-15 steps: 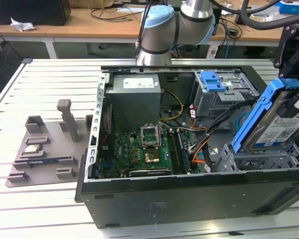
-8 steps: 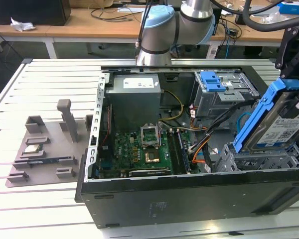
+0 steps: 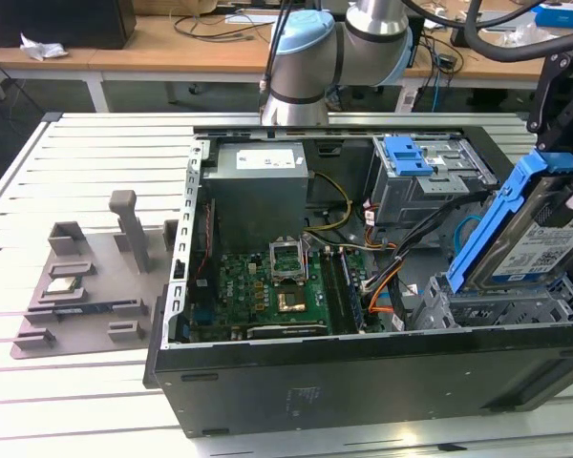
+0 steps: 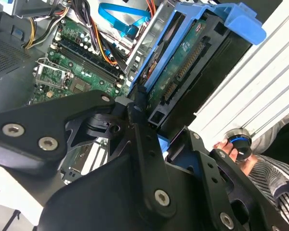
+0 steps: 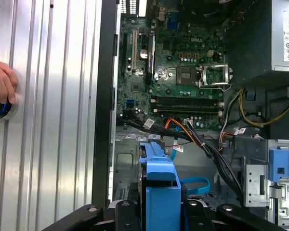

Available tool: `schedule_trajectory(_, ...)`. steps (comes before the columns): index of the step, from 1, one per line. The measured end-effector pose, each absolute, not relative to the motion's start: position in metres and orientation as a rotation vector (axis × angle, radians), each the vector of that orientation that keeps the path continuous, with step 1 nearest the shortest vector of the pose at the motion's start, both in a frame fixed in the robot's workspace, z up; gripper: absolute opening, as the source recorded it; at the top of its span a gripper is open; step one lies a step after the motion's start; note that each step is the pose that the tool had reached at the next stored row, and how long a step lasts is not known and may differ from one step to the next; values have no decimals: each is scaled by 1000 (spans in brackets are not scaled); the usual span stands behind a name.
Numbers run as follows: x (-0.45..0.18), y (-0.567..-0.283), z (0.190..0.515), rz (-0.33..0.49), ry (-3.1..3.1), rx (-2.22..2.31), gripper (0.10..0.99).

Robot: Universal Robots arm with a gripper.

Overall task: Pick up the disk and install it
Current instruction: 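Insert the disk into the insertion slot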

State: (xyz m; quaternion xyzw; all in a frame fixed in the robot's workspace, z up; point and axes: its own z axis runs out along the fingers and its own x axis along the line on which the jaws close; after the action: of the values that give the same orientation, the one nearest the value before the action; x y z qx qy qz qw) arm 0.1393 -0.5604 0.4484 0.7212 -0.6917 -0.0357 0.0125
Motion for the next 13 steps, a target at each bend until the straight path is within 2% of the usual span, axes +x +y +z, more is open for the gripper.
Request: schedule_trajectory(13, 139, -554, 430, -111, -2167, 2236, 369)
